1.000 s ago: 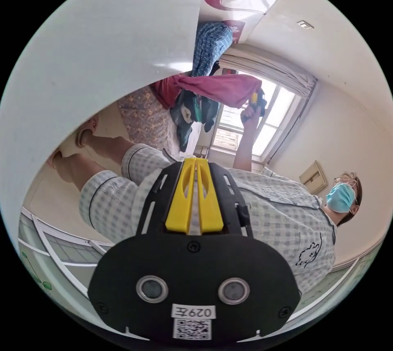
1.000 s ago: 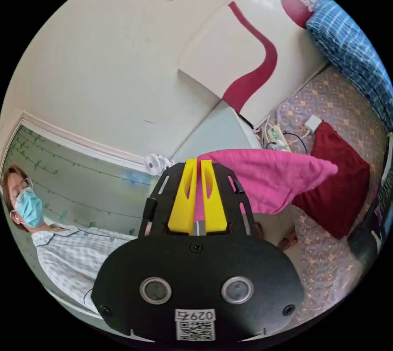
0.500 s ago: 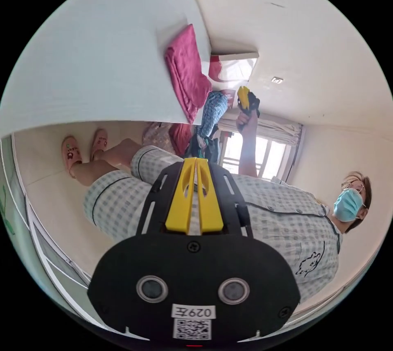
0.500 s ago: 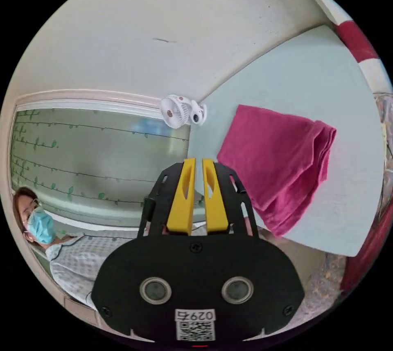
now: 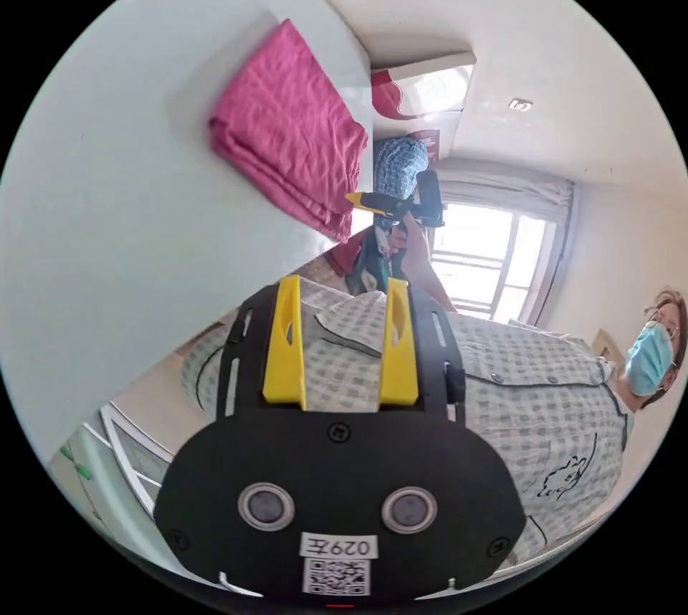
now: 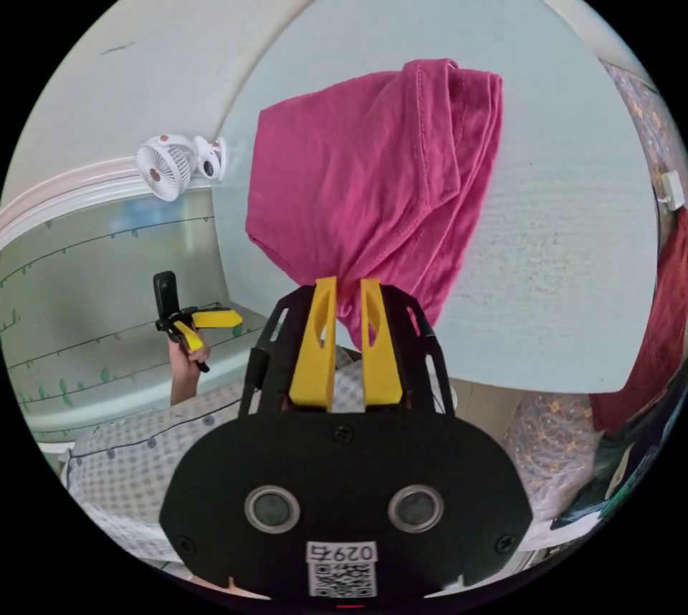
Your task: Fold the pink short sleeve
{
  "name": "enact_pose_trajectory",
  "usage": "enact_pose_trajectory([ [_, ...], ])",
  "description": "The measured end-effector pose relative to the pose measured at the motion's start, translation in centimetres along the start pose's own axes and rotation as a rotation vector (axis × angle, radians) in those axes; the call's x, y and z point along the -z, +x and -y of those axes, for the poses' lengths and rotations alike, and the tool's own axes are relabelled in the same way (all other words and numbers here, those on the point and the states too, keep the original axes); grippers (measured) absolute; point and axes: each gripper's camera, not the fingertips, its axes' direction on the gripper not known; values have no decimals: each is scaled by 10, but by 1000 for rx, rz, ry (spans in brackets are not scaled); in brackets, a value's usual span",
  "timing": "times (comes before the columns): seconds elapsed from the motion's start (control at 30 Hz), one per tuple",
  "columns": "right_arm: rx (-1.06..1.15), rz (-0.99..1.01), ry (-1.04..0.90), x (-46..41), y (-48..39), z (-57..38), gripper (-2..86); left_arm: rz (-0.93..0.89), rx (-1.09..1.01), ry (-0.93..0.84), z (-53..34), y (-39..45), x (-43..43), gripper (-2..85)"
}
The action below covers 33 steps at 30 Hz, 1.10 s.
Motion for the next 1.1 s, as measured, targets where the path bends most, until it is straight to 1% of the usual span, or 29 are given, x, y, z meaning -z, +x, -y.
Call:
enact_pose_trajectory([
  [0.1, 90, 27, 11, 13, -22, 20, 5, 208, -99, -67, 42, 65, -27, 218],
  [0.13, 127, 68, 7, 18, -29, 29, 3, 290, -127, -82, 55, 90, -40, 245],
  [0.17, 143, 96, 4, 19, -33, 33, 2, 326, -144, -85, 61, 102, -46, 251],
  [0.23, 189, 222, -14, 21, -46, 52, 0, 442, -219, -50, 76, 151, -67, 266],
  [0.3, 232, 305, -40, 18, -58, 66, -1, 508, -257, -19, 85, 183, -81, 268],
  [0.4, 314, 430, -67, 13, -86, 84, -1, 580, -262, -49, 98, 220, -108, 278],
  [0.5, 417, 440, -105, 7, -121, 93, 0, 594, -253, -9, 102, 253, -116, 286],
  [0.57, 471, 445, -117, 7, -136, 94, 0, 592, -245, 59, 100, 272, -110, 274],
  [0.63, 493, 495, -93, 13, -144, 93, 0, 595, -242, 163, 97, 297, -96, 222],
  [0.67, 490, 517, -80, 15, -144, 93, 0, 592, -241, 184, 96, 303, -92, 209],
  [0.73, 492, 588, -31, 22, -144, 94, 1, 521, -253, 229, 94, 325, -83, 167],
  [0.77, 497, 600, -21, 23, -145, 95, 1, 510, -252, 237, 93, 330, -82, 129],
  [0.8, 515, 617, 9, 28, -144, 95, 1, 506, -261, 242, 91, 342, -81, 53],
  [0.87, 520, 629, 85, 40, -139, 95, 2, 555, -253, 270, 85, 362, -76, 5],
  [0.93, 534, 674, 187, 58, -127, 88, 2, 642, -219, 318, 76, 388, -67, -5],
  [0.97, 532, 682, 206, 61, -124, 86, 3, 666, -219, 316, 74, 395, -64, -6],
  [1.0, 521, 668, 230, 67, -117, 82, 4, 707, -221, 313, 70, 408, -60, -8],
  [1.07, 481, 560, 244, 69, -107, 75, 11, 731, -224, 333, 63, 428, -51, -9],
  [1.1, 442, 448, 237, 66, -103, 72, 27, 721, -232, 348, 58, 441, -44, -9],
])
